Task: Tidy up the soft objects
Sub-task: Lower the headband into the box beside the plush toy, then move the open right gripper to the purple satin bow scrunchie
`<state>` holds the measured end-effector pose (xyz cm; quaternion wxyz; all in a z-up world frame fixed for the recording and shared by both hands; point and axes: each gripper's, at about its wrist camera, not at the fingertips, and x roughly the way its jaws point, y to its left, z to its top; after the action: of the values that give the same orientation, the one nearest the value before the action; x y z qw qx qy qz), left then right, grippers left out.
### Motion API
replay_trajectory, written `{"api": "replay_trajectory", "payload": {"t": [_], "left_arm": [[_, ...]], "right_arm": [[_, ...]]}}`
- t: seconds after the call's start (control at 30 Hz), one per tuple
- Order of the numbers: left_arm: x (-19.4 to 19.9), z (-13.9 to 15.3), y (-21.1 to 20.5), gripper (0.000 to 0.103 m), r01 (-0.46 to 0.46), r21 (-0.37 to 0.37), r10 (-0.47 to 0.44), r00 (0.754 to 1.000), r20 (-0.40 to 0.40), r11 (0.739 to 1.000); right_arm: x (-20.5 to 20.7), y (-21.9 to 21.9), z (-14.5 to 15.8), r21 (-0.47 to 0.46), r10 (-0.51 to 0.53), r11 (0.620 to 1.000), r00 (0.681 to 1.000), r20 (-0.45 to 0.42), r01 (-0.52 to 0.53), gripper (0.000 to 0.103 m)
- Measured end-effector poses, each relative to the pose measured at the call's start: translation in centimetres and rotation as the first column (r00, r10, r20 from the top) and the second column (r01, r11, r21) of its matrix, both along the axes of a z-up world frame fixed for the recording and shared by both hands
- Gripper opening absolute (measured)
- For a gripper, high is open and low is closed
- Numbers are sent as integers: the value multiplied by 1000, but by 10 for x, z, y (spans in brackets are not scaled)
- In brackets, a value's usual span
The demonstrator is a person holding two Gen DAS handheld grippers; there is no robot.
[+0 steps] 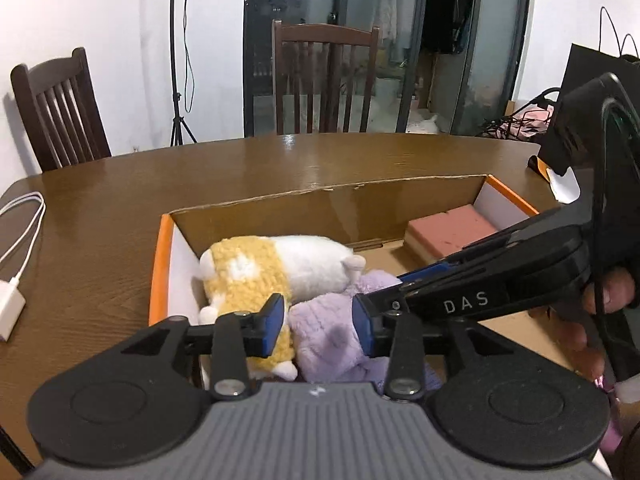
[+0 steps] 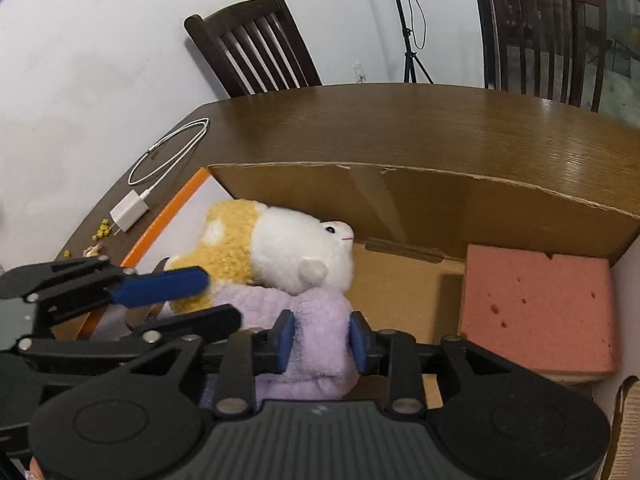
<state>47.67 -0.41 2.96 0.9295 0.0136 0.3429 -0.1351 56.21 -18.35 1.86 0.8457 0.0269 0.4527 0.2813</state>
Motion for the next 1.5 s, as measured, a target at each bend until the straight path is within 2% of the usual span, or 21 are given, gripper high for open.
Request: {"api": "replay_trajectory", "payload": {"t": [0.07, 0.17, 0.3, 0.4, 0.47, 0.6, 0.77, 0.87, 0.97, 1.17, 1.27, 1.33, 1.4, 1.5], "left_arm": [[-3, 4, 3, 40, -10, -11, 10, 1000, 4, 1000], [-15, 19, 4, 46, -19, -10, 19, 999, 39, 1000], [-40, 49, 3, 49, -11, -7, 12, 995, 103, 1000], [-68, 72, 5, 58, -10, -5, 11, 987, 162, 1000], [-88, 84, 6, 61, -9, 1, 9, 981, 195, 1000], [-126, 102, 3, 67, -5, 17, 1, 971, 240, 1000], [-172, 116, -7, 75, 3, 21, -9, 955, 297, 1000], [-207, 111, -14, 77, 5, -3, -3, 946, 325, 1000], [-239, 95, -23, 78, 3, -22, 5, 944, 331, 1000], [-292, 52, -31, 81, -27, -73, 46, 960, 276, 997], [-294, 37, -29, 81, -38, -28, 43, 975, 217, 999], [-291, 33, -30, 81, -62, -2, 61, 977, 203, 998], [-288, 32, -30, 81, -67, -17, 69, 977, 201, 998], [-281, 28, -35, 81, -49, -22, 53, 980, 190, 999]], "right_arm": [[0, -2, 0, -8, -8, 1000, 1000, 9, 8, 44], [-9, -13, 18, 14, -33, 999, 998, 52, 32, 53], [-33, -36, 60, 20, -53, 999, 984, 168, 50, 54], [-65, -58, 92, 11, -59, 998, 965, 257, 58, 59], [-90, -71, 108, 0, -60, 998, 948, 312, 63, 68], [-140, -92, 128, -29, -51, 997, 918, 394, 68, 68], [-196, -110, 141, -15, -49, 998, 886, 462, 63, 71], [-231, -117, 137, 9, -54, 998, 862, 504, 57, 80], [-264, -119, 120, 15, -52, 999, 848, 527, 51, 80], [-327, -127, 66, 78, -110, 994, 865, 490, 83, 80], [-345, -138, 44, 119, -149, 987, 888, 435, 108, 80], [-348, -139, 32, 103, -145, 988, 901, 409, 112, 80], [-347, -136, 24, 77, -147, 989, 901, 407, 126, 80], [-340, -139, 18, 90, -166, 986, 904, 393, 142, 80]]}}
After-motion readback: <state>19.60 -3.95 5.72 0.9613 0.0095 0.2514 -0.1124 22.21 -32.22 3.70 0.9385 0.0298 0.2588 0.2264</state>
